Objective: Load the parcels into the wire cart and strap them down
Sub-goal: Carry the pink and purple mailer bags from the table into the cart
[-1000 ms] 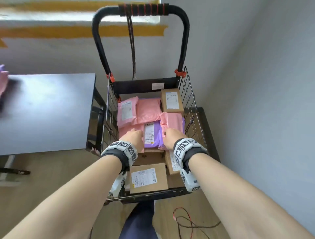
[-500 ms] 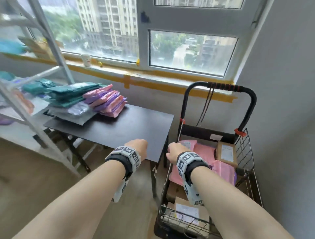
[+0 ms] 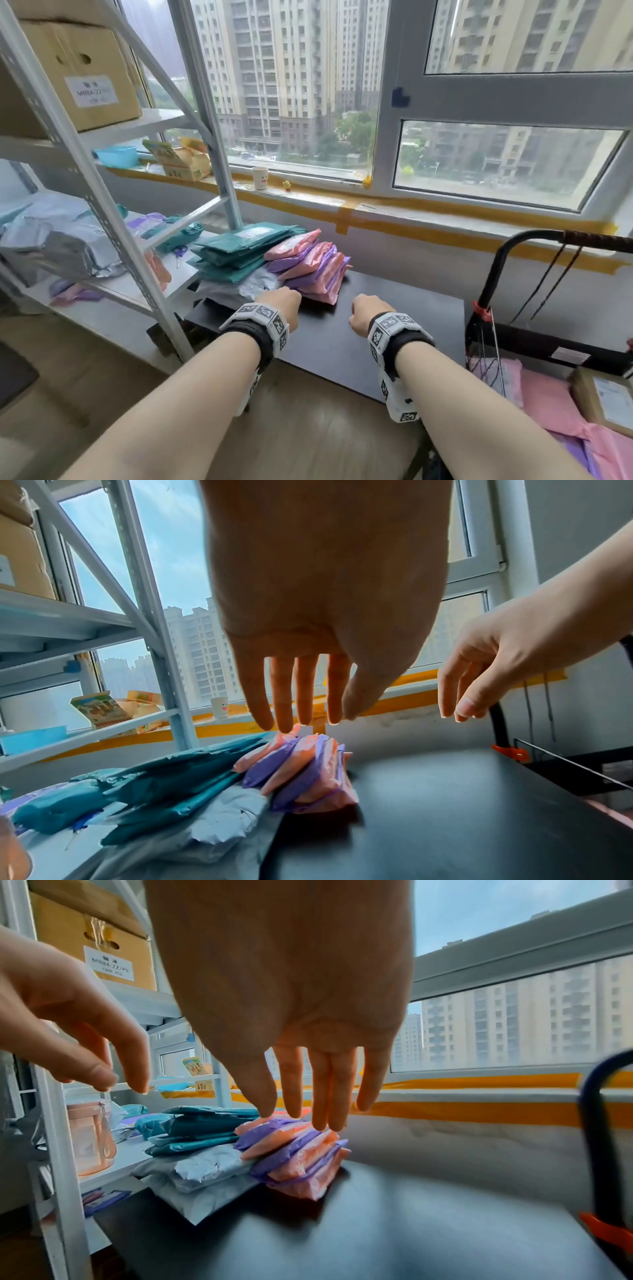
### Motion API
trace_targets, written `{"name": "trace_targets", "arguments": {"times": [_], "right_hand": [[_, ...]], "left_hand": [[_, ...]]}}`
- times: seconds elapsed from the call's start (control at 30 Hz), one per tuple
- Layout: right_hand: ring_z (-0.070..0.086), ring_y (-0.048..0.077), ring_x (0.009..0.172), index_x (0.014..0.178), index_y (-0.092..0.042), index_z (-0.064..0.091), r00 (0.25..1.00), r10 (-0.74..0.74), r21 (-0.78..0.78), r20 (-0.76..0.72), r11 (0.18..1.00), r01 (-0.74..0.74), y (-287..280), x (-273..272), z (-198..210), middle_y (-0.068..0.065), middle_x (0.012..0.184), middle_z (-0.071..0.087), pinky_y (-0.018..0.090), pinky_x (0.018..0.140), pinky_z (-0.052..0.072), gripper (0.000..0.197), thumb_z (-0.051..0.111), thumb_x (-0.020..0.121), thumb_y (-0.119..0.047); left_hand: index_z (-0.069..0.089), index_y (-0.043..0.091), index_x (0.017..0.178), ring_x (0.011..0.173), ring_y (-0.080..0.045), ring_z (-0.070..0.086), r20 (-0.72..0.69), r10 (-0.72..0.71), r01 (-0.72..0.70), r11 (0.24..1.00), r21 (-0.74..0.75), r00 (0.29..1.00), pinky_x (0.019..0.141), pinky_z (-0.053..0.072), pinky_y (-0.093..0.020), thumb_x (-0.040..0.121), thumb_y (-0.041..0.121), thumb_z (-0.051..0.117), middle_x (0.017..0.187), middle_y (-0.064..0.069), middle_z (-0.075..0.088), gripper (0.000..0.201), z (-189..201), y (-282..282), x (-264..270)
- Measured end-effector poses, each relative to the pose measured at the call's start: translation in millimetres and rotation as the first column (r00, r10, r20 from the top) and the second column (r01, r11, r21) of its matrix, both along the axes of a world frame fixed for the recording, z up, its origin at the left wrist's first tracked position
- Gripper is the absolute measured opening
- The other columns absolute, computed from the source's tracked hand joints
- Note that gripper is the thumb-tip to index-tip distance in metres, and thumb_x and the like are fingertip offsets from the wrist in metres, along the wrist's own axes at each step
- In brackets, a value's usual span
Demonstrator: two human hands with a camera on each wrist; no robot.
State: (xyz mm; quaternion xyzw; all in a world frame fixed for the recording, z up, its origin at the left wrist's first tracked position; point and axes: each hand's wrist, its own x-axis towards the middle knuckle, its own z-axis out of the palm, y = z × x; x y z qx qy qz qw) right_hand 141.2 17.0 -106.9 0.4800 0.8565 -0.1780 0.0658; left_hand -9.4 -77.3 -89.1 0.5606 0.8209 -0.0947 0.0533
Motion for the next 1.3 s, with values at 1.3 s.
{"name": "trace_targets", "arguments": {"times": [1.3], "right_hand": [[0.060, 0.023, 0.095, 0.100, -0.007, 0.062, 0.807, -0.492, -0.374, -0.327, 0.851, 0.368, 248, -307, -106, 0.007, 0.102, 0.065, 0.031, 0.079, 0.044, 0.037, 0.071, 0.080, -0.037]], "left_hand": [[0.058, 0.025, 0.119, 0.101, -0.027, 0.061, 0.530, 0.114, -0.088, 0.993, -0.075, 0.841, 0.086, 0.049, -0.034, 0.091, 0.020, 0.042, 0.119, -0.011, 0.062, 0.033, -132, 259, -292]]}}
